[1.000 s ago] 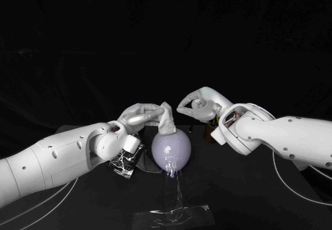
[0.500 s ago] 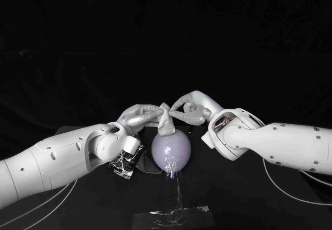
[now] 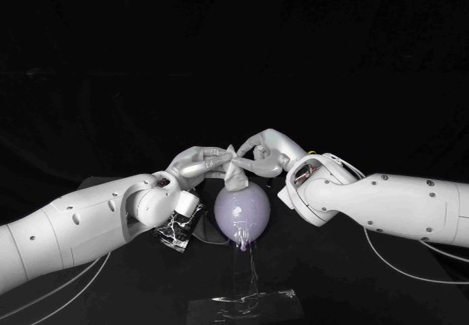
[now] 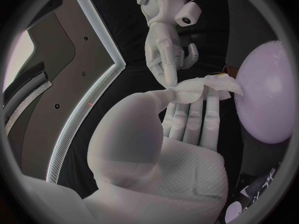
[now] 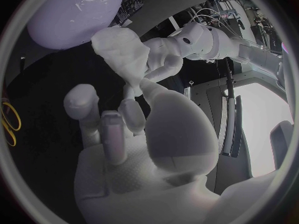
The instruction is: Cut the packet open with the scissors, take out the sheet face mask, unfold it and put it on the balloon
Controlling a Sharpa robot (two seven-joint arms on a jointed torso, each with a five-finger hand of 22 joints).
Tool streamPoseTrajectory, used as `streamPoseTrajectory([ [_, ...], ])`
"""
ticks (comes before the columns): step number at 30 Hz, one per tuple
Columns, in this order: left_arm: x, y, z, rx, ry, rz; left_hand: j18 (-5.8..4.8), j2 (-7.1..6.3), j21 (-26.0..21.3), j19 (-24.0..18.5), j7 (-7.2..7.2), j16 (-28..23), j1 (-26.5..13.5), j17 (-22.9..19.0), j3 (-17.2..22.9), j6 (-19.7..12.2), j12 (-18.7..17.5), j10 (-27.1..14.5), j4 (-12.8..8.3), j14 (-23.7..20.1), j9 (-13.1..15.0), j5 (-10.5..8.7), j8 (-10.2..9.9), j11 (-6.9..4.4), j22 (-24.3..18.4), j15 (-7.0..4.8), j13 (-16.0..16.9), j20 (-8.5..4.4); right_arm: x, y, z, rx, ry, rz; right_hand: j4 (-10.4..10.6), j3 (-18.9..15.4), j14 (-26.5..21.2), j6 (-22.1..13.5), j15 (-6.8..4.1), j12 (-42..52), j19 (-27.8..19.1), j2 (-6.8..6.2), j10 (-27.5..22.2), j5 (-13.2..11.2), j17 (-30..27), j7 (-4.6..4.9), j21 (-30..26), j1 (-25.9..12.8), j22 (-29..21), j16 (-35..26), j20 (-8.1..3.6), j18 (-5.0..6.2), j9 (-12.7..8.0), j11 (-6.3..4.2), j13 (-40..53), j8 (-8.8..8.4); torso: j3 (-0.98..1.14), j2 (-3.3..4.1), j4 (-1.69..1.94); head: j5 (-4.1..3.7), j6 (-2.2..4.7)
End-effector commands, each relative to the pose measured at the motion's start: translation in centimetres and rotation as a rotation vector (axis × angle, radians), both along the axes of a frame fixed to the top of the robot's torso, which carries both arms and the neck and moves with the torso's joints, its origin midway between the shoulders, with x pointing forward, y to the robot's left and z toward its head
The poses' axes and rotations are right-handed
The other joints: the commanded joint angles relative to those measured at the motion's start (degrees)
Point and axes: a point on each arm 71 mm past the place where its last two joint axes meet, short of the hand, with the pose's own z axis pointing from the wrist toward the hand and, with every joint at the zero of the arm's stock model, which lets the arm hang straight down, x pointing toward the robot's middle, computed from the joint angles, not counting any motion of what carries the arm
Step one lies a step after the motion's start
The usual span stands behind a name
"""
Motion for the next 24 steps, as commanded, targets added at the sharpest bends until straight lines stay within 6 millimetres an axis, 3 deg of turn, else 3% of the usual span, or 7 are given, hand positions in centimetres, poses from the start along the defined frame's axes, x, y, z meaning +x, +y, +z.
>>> streamPoseTrajectory([
  [1,-0.04,-0.24,0.21,-0.014,-0.003,-0.001,0.79,-0.39,0.31,0.22,-0.12,0.37,0.17,0.09,-0.07,0.4,-0.32,0.41,-0.42,0.38,0.12,0.16,0.17,0.09,0.11,-0.08,-0.01,-0.07,-0.02,0.25,-0.05,-0.028,-0.012,0.002,0.43,-0.74,5.79,0.16,0.18,-0.17,-0.38,-0.64,-0.49,-0.42,14.17,0.3,-0.36,-0.55,2.7,-0.1,0.17,0.42,-0.09,0.05,0.03,-0.43,0.01,-0.01,0.0,-0.01,-0.08],
  [9,-0.08,-0.26,0.23,-0.014,-0.003,-0.003,0.78,-0.48,0.43,0.28,-0.17,0.42,0.19,0.19,-0.14,0.55,-0.34,0.54,-0.58,0.46,0.12,0.16,0.15,0.05,0.16,-0.11,-0.01,-0.13,0.14,0.46,-0.13,-0.031,-0.016,-0.002,1.12,-1.39,5.79,0.27,0.2,-0.06,-0.34,-0.75,-0.43,-0.44,14.17,0.27,-0.3,-0.96,2.76,-0.1,0.21,0.41,-0.11,0.05,0.11,-0.42,-0.01,0.03,-0.04,0.03,-0.19],
  [17,-0.14,-0.27,0.24,-0.013,-0.002,-0.007,0.77,-0.59,0.53,0.31,-0.23,0.45,0.21,0.28,-0.21,0.69,-0.37,0.64,-0.74,0.52,0.11,0.17,0.13,0.02,0.2,-0.15,-0.01,-0.19,0.19,0.75,-0.06,-0.024,-0.027,-0.004,0.86,-0.7,5.9,1.51,-0.21,0.54,0.01,0.82,0.02,-0.07,14.51,-0.38,0.3,1.24,3.04,0.1,0.0,0.36,0.14,-0.5,0.52,0.26,0.0,0.02,0.0,-0.04,-0.28],
  [20,-0.15,-0.28,0.25,-0.013,-0.002,-0.008,0.77,-0.63,0.56,0.32,-0.25,0.47,0.23,0.32,-0.23,0.74,-0.38,0.68,-0.8,0.54,0.1,0.17,0.12,0.0,0.21,-0.16,-0.01,-0.21,0.18,0.82,-0.04,-0.022,-0.03,-0.004,0.72,-0.3,5.95,2.0,-0.49,0.74,0.23,1.33,0.24,1.74,14.68,-0.7,0.63,2.17,3.2,0.21,-0.23,0.32,0.27,-0.8,0.66,0.6,-0.01,0.01,0.0,-0.07,-0.3],
  [21,-0.16,-0.28,0.25,-0.012,-0.002,-0.008,0.77,-0.63,0.56,0.32,-0.25,0.47,0.23,0.32,-0.23,0.74,-0.38,0.68,-0.8,0.54,0.1,0.17,0.12,0.0,0.21,-0.16,-0.01,-0.21,0.18,0.84,-0.03,-0.021,-0.031,-0.004,0.49,0.09,5.96,2.2,-0.64,0.77,0.3,1.56,0.31,3.37,14.7,-0.88,0.66,2.83,3.25,0.22,-0.38,0.31,0.35,-0.97,0.69,0.8,-0.01,0.0,0.0,-0.07,-0.29],
  [24,-0.16,-0.26,0.25,-0.012,-0.002,-0.009,0.77,-0.63,0.56,0.32,-0.25,0.47,0.23,0.32,-0.23,0.74,-0.38,0.68,-0.8,0.54,0.1,0.17,0.12,0.0,0.21,-0.16,-0.01,-0.21,0.18,0.84,-0.01,-0.019,-0.034,-0.005,-0.18,1.04,6.0,2.58,-0.86,0.9,0.46,2.21,0.44,4.45,14.82,-1.24,0.96,4.16,3.39,0.3,-0.52,0.26,0.5,-1.28,0.79,1.14,-0.01,-0.03,-0.02,-0.04,-0.26],
])
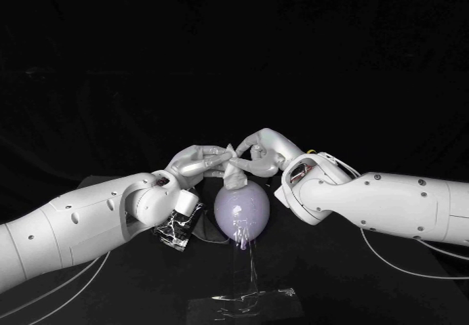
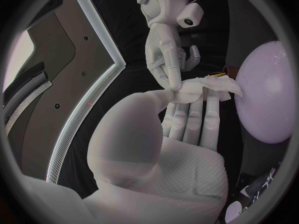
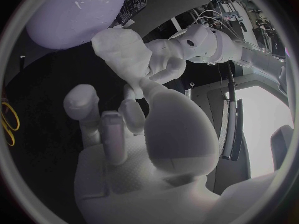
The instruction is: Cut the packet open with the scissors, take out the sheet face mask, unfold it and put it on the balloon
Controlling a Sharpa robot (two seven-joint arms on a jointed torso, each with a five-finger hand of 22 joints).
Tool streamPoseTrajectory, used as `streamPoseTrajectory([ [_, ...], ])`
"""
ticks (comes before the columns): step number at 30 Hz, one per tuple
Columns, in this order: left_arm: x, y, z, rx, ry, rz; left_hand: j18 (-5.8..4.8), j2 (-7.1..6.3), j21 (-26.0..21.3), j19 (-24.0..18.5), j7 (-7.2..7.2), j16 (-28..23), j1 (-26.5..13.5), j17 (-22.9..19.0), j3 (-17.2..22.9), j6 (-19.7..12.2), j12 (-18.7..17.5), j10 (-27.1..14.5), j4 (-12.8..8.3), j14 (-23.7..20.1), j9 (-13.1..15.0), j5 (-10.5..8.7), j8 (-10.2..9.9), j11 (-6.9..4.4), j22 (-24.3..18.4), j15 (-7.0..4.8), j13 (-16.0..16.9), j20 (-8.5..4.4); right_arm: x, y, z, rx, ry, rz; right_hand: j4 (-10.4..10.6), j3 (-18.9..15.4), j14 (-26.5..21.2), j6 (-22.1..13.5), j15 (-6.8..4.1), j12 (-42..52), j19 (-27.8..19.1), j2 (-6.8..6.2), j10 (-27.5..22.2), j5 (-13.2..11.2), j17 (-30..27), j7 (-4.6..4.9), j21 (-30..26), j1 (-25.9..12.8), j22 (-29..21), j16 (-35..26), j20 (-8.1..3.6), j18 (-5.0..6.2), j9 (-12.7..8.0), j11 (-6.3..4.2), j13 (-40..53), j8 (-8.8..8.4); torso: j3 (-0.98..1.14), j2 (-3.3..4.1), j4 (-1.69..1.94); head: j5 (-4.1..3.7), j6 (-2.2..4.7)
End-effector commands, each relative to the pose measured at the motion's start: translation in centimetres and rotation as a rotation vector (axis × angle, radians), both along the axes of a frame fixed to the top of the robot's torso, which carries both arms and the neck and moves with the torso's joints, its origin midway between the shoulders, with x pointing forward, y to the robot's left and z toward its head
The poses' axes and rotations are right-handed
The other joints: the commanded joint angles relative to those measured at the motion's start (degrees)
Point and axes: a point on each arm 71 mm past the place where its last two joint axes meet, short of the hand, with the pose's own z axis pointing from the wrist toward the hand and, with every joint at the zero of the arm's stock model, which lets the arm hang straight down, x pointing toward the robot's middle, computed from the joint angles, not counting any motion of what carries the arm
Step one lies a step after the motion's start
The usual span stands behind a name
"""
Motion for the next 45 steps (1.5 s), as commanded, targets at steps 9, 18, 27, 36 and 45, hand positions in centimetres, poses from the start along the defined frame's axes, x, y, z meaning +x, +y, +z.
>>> streamPoseTrajectory([
  [9,-0.1,-0.2,0.2,-0.01,-0.004,-0.009,0.83,-0.27,0.33,0.34,0.13,0.27,0.17,0.11,-0.01,0.41,-0.33,0.32,-0.32,0.26,0.07,0.18,0.14,-0.02,0.09,-0.05,0.0,-0.23,-0.1,0.0,0.2,0.001,-0.03,0.001,-3.61,5.06,5.95,0.71,-1.01,0.27,0.68,0.82,0.58,5.39,14.93,-0.82,0.92,4.35,3.87,0.34,-0.98,0.21,1.22,-1.15,0.17,2.07,0.02,-0.05,0.01,0.05,0.19],
  [18,0.0,-0.1,0.2,-0.007,-0.005,0.0,0.83,-0.26,0.4,0.36,0.13,0.29,0.17,0.17,-0.02,0.49,-0.34,0.38,-0.37,0.3,0.06,0.18,0.12,-0.03,0.12,-0.07,0.0,-0.26,-0.2,-0.2,0.2,0.005,-0.027,0.008,-4.12,5.92,5.96,0.58,-1.04,0.32,0.74,0.89,0.74,5.5,14.96,-0.84,1.01,4.28,3.99,0.36,-1.02,0.18,1.56,-1.17,0.22,2.55,0.01,-0.03,-0.02,0.08,0.29],
  [27,0.1,0.2,0.1,-0.003,-0.006,0.012,0.82,-0.19,0.44,0.38,0.14,0.3,0.16,0.2,0.0,0.52,-0.35,0.42,-0.36,0.32,0.04,0.19,0.09,-0.04,0.13,-0.08,-0.01,-0.28,-0.3,-0.6,0.2,0.008,-0.02,0.01,-4.51,6.89,5.88,-0.09,-0.96,-0.19,0.55,0.65,0.57,6.31,14.71,-0.64,0.4,3.55,3.95,0.19,-1.01,0.25,1.9,-1.03,-0.1,2.9,0.0,-0.06,-0.01,0.11,0.28],
  [36,0.1,0.2,0.1,-0.001,-0.005,0.014,0.82,-0.15,0.46,0.38,0.14,0.3,0.15,0.22,0.02,0.54,-0.37,0.43,-0.36,0.32,0.03,0.19,0.07,-0.04,0.14,-0.08,-0.01,-0.29,-0.3,-0.9,0.2,0.012,-0.018,0.009,-5.38,8.6,5.87,-0.73,-0.85,-0.45,0.52,0.99,0.49,7.03,14.68,-0.43,0.33,3.31,4.1,0.18,-0.95,0.24,2.27,-0.9,-0.21,3.32,0.01,-0.02,-0.01,0.1,0.31],
  [45,0.1,0.3,0.1,0.001,-0.004,0.018,0.82,-0.07,0.51,0.39,0.16,0.31,0.15,0.26,0.07,0.58,-0.39,0.46,-0.38,0.33,0.0,0.2,0.02,-0.06,0.16,-0.09,-0.02,-0.32,-0.4,-1.1,0.3,0.026,-0.018,0.015,-6.55,11.72,5.85,-1.6,-0.64,-0.8,0.43,1.74,0.38,5.69,14.61,-0.03,0.1,2.64,4.32,0.12,-0.82,0.27,2.69,-0.66,-0.37,3.75,0.0,-0.04,-0.01,0.16,0.25],
])
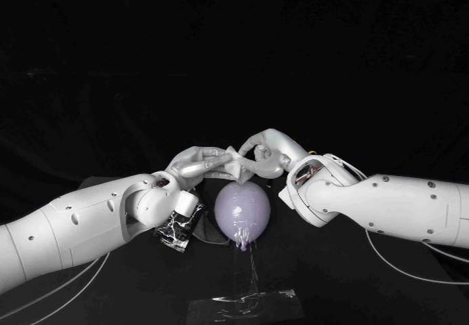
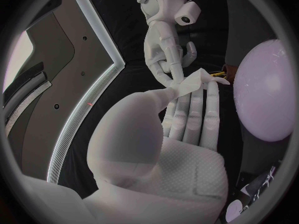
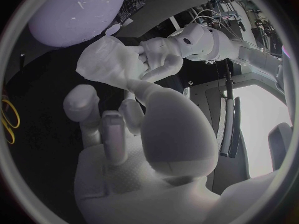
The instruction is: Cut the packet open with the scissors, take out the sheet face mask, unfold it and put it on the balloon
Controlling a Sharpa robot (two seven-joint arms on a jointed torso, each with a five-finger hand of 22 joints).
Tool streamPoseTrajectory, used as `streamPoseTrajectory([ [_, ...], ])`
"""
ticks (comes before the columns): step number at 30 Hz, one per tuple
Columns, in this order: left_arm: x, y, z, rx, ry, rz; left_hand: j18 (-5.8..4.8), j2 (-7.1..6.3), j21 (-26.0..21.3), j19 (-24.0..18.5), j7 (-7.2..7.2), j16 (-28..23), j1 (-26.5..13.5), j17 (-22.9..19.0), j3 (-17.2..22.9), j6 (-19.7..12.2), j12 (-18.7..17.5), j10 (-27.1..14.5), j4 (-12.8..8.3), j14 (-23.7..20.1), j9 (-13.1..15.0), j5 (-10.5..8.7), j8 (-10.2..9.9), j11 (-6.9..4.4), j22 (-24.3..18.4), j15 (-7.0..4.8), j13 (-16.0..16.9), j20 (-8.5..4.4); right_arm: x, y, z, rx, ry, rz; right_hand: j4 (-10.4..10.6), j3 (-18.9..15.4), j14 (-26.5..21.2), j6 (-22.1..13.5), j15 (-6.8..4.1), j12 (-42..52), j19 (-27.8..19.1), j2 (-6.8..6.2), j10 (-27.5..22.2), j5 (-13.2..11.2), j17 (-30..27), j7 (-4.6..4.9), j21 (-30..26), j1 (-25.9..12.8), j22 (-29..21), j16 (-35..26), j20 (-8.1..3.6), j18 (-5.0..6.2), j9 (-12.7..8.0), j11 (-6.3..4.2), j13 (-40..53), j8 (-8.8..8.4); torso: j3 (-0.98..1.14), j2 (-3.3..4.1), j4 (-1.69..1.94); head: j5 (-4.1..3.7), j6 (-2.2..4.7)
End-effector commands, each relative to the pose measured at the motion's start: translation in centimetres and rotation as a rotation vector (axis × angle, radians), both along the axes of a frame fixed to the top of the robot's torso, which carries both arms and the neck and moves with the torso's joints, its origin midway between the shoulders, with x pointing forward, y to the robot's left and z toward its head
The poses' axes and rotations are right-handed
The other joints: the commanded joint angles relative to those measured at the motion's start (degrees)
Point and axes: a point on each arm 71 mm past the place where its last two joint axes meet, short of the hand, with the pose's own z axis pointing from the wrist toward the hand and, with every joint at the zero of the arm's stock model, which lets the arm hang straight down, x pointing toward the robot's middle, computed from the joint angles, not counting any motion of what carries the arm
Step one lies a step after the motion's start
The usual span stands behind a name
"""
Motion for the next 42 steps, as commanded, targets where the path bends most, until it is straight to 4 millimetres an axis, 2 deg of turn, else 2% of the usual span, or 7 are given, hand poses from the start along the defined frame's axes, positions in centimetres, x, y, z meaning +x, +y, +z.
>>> streamPoseTrajectory([
  [1,0.1,0.1,0.2,-0.007,-0.007,0.011,0.68,-0.07,0.29,0.19,-0.06,0.31,0.15,0.09,0.08,0.39,0.09,0.48,-0.39,0.35,0.08,0.19,0.13,-0.07,0.1,-0.12,-0.06,-0.11,0.0,-0.3,0.1,0.01,-0.004,0.006,-0.58,1.78,5.84,-0.48,0.17,-0.37,-0.25,0.5,-0.15,-0.62,14.57,0.09,-0.19,-0.71,4.38,0.13,-0.1,0.7,0.19,0.28,-0.05,0.47,-0.01,-0.03,-0.02,0.06,-0.04],
  [11,0.2,0.3,0.2,-0.004,-0.008,0.018,0.68,0.15,0.39,0.23,-0.04,0.33,0.15,0.18,0.22,0.48,0.07,0.58,-0.39,0.4,0.04,0.2,0.05,-0.09,0.14,-0.15,-0.06,-0.16,-0.1,-0.8,0.1,0.015,0.002,0.008,-0.84,3.07,5.74,-0.8,0.28,-1.09,-0.48,0.53,-0.47,-1.27,14.28,0.21,-0.89,-1.82,4.34,-0.07,0.02,0.79,0.36,0.44,-0.52,0.64,0.01,-0.02,-0.05,0.1,-0.02],
  [19,0.2,0.3,0.2,-0.003,-0.008,0.021,0.69,0.22,0.43,0.24,-0.04,0.34,0.15,0.21,0.28,0.51,0.07,0.62,-0.38,0.43,0.03,0.2,0.03,-0.1,0.15,-0.16,-0.06,-0.18,-0.1,-1.2,0.1,0.018,0.006,0.005,-0.91,3.32,5.67,-1.08,0.36,-2.12,-0.71,-0.08,-0.99,-1.64,14.04,0.25,-1.53,-2.91,4.26,-0.23,0.11,0.88,0.48,0.52,-1.21,0.76,0.02,-0.01,-0.03,0.11,-0.04],
  [29,0.2,0.3,0.2,0.004,-0.013,0.034,0.73,0.53,1.09,0.77,0.03,0.68,-0.06,0.7,0.55,1.2,0.25,1.62,-0.48,1.12,0.19,0.2,0.09,-0.34,0.41,-0.42,0.04,-0.54,-0.2,-1.3,0.0,0.008,0.022,0.017,-0.45,1.96,5.46,-1.76,0.58,-3.83,-1.45,-1.87,-2.05,-3.06,13.45,0.38,-3.52,-5.61,3.83,-0.66,0.35,1.13,0.52,0.71,-2.29,0.69,-0.01,0.0,-0.03,0.14,-0.07],
  [42,0.2,0.4,0.2,0.01,-0.02,0.05,0.71,0.63,1.43,0.92,-0.02,0.83,-0.09,0.99,0.98,1.53,0.27,2.12,-0.66,1.42,0.44,0.21,0.21,-0.48,0.56,-0.58,0.08,-0.77,-0.2,-1.4,-0.1,0.004,0.025,0.021,-0.74,1.81,5.46,-1.63,0.54,-3.91,-1.5,-1.85,-2.16,-4.2,13.47,0.26,-3.69,-5.53,3.81,-0.65,0.38,1.16,0.52,0.62,-2.32,0.77,-0.01,-0.01,-0.01,0.13,-0.02],
])
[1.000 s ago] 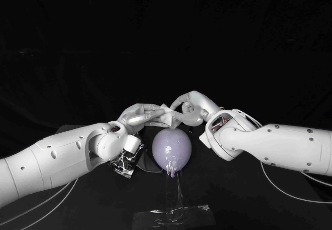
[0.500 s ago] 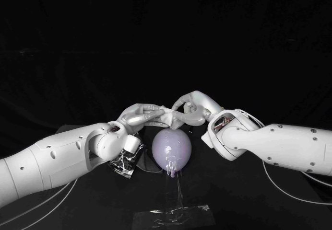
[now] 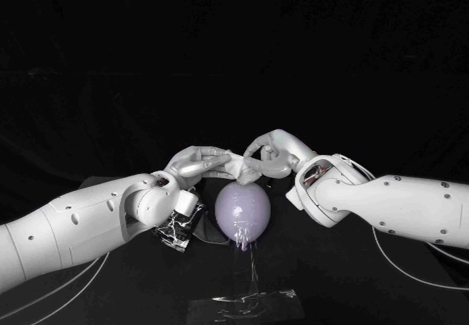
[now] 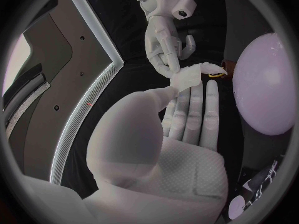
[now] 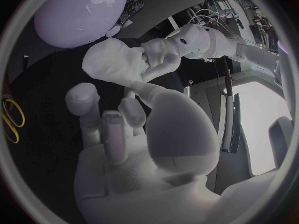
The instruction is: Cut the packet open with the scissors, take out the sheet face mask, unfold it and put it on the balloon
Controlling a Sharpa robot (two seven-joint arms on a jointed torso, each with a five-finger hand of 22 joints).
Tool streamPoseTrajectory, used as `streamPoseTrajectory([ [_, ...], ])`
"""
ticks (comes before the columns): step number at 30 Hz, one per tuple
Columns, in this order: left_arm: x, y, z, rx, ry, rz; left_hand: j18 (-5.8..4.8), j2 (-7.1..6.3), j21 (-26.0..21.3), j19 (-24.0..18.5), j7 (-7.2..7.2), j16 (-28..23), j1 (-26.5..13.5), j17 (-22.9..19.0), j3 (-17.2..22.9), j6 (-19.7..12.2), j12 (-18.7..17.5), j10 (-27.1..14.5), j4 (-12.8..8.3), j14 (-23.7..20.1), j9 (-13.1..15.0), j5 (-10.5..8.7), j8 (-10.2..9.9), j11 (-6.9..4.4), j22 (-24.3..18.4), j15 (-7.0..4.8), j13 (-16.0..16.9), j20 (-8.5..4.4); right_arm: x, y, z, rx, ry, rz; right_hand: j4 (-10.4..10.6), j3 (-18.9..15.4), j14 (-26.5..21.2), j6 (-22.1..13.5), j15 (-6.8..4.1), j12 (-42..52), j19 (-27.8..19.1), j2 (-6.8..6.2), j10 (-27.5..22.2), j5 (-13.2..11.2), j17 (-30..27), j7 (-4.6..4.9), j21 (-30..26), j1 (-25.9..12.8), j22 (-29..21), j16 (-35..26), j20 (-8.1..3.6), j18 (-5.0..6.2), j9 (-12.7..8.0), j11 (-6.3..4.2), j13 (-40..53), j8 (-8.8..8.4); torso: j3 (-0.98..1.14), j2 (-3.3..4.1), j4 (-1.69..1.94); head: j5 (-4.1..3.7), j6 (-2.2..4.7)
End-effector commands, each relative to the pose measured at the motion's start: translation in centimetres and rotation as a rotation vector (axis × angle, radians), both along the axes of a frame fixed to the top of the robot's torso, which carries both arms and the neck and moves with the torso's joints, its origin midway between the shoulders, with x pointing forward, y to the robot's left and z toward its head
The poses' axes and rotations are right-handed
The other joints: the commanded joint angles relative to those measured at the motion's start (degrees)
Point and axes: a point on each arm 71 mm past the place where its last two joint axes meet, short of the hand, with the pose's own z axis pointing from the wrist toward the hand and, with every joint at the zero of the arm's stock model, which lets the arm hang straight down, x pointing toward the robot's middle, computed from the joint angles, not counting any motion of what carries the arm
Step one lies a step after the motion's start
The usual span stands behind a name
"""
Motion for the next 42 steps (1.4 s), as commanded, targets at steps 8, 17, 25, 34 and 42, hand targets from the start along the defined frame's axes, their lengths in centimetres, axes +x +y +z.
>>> streamPoseTrajectory([
  [8,0.0,-0.1,0.2,-0.01,-0.013,-0.001,0.86,0.67,0.35,0.2,-0.02,0.34,-0.08,0.12,0.48,0.54,0.28,0.47,-0.09,0.49,0.48,0.3,0.27,-0.09,0.08,-0.05,0.07,-0.08,0.0,0.2,0.2,0.002,-0.032,0.021,-2.96,2.69,5.99,1.11,-0.26,2.59,1.4,2.99,1.81,-6.01,15.05,-1.01,3.63,3.01,5.1,1.13,-0.71,0.05,1.5,-0.81,1.94,2.53,0.0,0.03,0.01,-0.06,-0.05],
  [17,0.1,0.1,0.2,-0.004,-0.012,0.01,0.85,0.61,0.44,0.23,-0.03,0.35,-0.09,0.19,0.66,0.57,0.25,0.53,-0.17,0.53,0.56,0.31,0.29,-0.11,0.12,-0.09,0.07,-0.14,0.0,-0.1,0.4,0.006,-0.057,0.014,-3.59,3.73,5.99,1.52,-0.38,3.75,2.38,3.26,2.82,-6.55,15.05,-1.22,6.42,2.75,5.98,1.13,-0.91,-0.4,1.84,-1.0,2.73,3.29,-0.01,-0.03,-0.03,-0.08,-0.05],
  [25,0.1,0.0,0.2,-0.005,-0.011,0.008,0.85,0.59,0.49,0.24,-0.04,0.35,-0.09,0.22,0.75,0.58,0.23,0.56,-0.22,0.54,0.6,0.31,0.29,-0.12,0.14,-0.1,0.06,-0.16,0.1,-0.2,0.3,-0.015,-0.045,0.005,-4.0,3.95,5.99,1.66,-0.46,4.57,2.38,2.91,3.39,-6.61,15.05,-1.32,6.15,2.32,6.03,1.13,-1.04,-0.36,2.02,-1.09,3.33,3.67,0.0,0.0,-0.01,-0.13,-0.06],
  [34,0.0,-0.1,0.2,-0.006,-0.008,0.003,0.84,0.46,0.68,0.32,0.09,0.42,-0.28,0.37,0.96,0.6,0.21,0.74,-0.23,0.7,0.72,0.3,0.27,-0.1,0.22,-0.13,0.07,-0.25,0.3,0.4,0.0,-0.06,-0.03,0.0,0.67,-1.39,5.61,-1.2,0.22,-4.14,0.31,-1.52,-0.67,-6.12,13.85,-0.29,-0.32,-5.07,4.42,0.25,-0.5,0.44,0.6,-0.17,-2.27,0.94,0.01,0.02,0.02,-0.21,0.03],
  [42,-0.1,-0.2,0.2,-0.009,-0.005,-0.004,0.83,0.43,0.75,0.35,0.13,0.44,-0.36,0.41,1.01,0.6,0.21,0.79,-0.21,0.76,0.75,0.3,0.26,-0.09,0.25,-0.13,0.07,-0.27,0.5,1.1,0.1,-0.075,-0.072,-0.005,2.19,-3.13,5.54,-3.73,1.31,-5.34,0.12,-2.05,-1.41,-6.25,13.69,1.33,-1.33,-4.78,4.12,0.12,0.35,0.47,-1.38,1.15,-2.83,-2.92,-0.02,0.04,0.02,-0.23,0.04],
])
